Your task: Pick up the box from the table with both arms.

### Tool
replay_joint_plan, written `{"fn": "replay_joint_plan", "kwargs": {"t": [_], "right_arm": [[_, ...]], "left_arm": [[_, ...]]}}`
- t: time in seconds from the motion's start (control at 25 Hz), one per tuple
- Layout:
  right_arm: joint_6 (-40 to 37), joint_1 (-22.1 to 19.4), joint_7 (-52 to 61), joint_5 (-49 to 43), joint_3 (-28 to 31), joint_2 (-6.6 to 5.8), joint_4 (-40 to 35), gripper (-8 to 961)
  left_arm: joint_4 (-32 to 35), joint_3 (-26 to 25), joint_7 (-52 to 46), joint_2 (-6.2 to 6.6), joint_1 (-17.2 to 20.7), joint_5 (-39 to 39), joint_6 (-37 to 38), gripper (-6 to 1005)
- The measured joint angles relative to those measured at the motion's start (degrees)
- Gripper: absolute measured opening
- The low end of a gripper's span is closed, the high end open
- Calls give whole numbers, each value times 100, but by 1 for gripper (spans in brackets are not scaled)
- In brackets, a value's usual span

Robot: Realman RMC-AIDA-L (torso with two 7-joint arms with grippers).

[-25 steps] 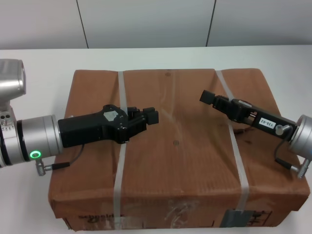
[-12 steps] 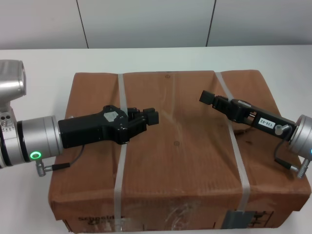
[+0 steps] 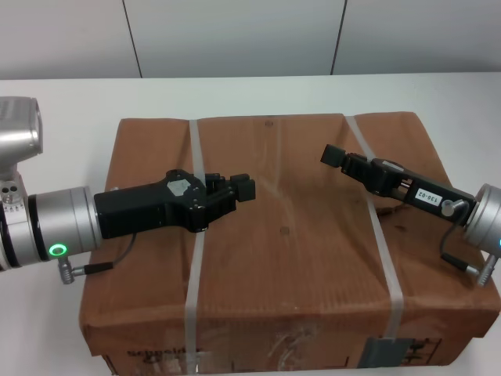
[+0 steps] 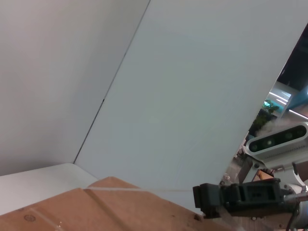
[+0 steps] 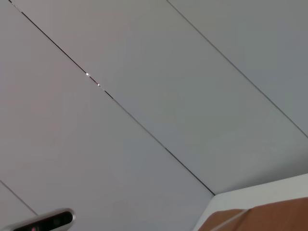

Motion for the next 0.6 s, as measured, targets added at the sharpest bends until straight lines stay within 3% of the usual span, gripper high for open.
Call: {"fn": "replay_joint_plan", "kwargs": {"t": [0.6], "right_arm": [[16,3,-23,0,3,0,0,33]], "left_arm": [[5,0,1,-1,0,0,-1,129]]}}
